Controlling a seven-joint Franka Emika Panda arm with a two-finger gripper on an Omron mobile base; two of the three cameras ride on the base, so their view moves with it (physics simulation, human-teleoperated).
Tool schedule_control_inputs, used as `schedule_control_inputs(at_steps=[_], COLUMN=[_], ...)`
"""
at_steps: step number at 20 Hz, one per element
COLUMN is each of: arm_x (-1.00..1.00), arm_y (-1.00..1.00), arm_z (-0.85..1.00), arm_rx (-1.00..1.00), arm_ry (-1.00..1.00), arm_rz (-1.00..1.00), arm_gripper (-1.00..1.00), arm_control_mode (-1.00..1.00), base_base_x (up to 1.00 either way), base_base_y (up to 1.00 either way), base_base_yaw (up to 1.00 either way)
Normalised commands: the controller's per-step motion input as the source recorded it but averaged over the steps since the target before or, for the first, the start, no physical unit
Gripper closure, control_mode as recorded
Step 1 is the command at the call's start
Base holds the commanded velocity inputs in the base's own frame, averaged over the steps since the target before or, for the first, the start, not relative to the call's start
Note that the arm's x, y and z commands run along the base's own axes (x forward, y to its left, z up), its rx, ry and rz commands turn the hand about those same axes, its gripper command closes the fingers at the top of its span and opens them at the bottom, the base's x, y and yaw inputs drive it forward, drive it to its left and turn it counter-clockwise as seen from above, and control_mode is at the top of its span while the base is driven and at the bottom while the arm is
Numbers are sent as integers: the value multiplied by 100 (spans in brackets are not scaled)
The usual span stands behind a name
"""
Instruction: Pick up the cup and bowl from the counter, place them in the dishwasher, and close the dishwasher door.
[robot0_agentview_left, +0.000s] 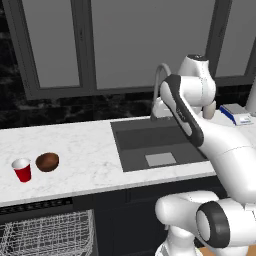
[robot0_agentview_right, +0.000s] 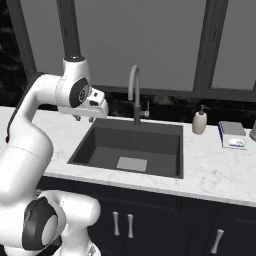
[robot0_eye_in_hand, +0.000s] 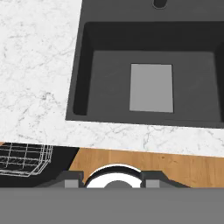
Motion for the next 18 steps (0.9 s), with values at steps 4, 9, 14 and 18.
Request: schedule_control_inputs(at_steps=[4, 9, 14, 18], arm_x=[0, -16, -6, 2], arm_y=[26, 45, 95, 100], arm_z=[0, -2, -22, -26], arm_rx=[0, 0, 0, -1], arm_ry=[1, 5, 11, 30], arm_rz=[0, -3, -9, -4], arm_gripper=[-100, -100, -100, -100], arm_control_mode=[-100, -100, -100, -100], base_base_x=[0, 0, 0, 0], base_base_y=[0, 0, 0, 0], base_base_yaw=[0, 0, 0, 0])
